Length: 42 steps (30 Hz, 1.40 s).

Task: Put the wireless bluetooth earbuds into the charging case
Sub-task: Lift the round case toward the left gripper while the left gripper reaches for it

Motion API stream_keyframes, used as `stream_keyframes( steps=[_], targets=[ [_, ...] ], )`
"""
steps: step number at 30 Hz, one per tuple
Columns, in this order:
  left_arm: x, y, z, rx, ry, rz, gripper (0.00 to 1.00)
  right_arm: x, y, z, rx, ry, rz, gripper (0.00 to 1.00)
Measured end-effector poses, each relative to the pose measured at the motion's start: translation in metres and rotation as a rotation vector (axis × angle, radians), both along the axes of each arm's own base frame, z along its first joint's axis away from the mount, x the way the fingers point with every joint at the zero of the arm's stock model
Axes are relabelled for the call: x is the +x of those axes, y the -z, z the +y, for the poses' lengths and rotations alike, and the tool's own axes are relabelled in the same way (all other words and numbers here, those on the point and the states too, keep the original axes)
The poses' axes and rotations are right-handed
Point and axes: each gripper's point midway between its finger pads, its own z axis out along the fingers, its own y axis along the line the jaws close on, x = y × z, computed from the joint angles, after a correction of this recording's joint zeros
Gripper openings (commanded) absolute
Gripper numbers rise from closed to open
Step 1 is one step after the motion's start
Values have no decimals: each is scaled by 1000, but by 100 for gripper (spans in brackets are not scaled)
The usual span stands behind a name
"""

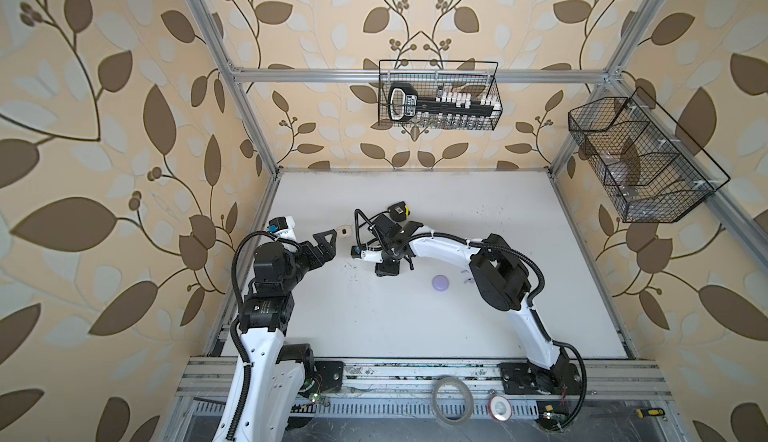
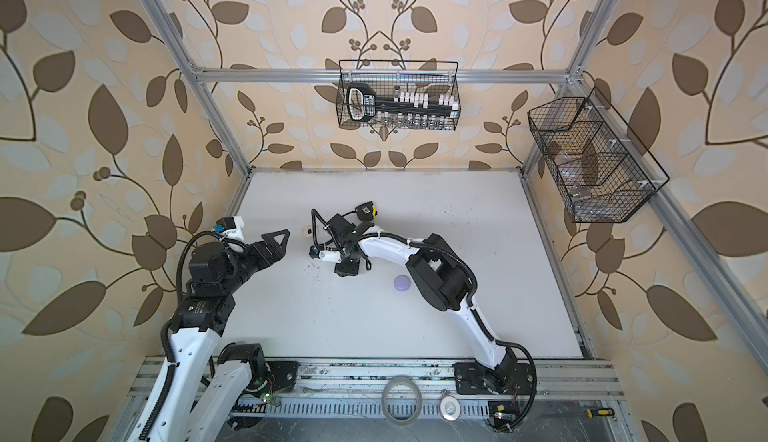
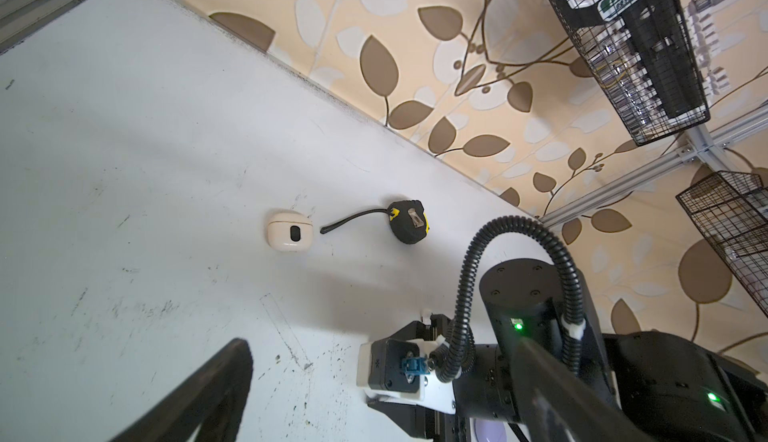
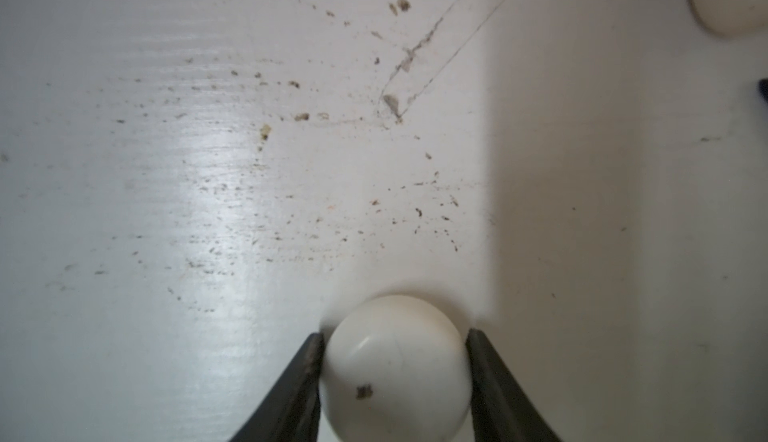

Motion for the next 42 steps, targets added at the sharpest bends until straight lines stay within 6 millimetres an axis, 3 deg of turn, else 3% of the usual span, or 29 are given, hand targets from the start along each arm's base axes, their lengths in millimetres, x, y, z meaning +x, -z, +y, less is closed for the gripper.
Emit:
stream_keyframes(
  steps=[5,7,10,16,22,26,30,38,42],
  targets=[
    [0,0,-1,2,9,-3,99,-4,-6,-30,38,107,1,30],
    [0,-2,-5,-5,28,-11,98,-7,-21,-49,88,173,-32,31],
    [0,-10,-15,-35,86,-49,96,-12,-68,-72,205,239,-170,30],
    [0,-22,-62,-150,324,-102,90,-37,-182,-76,496,234,-503,28],
    [-28,-32,-122,-150,597,-142,86,-61,-243,-91,604,203,-704,27],
    [-55,-44,-149,-96,745,-230,81,-83,-276,-97,656,153,-793,27],
    [-73,-53,-159,-51,817,-307,75,-103,-288,-94,693,100,-850,27],
    [-82,-54,-168,-14,869,-346,68,-114,-249,-66,572,6,-867,24],
    [-84,-53,-169,-4,877,-352,65,-113,-251,-64,567,8,-874,23]
  ],
)
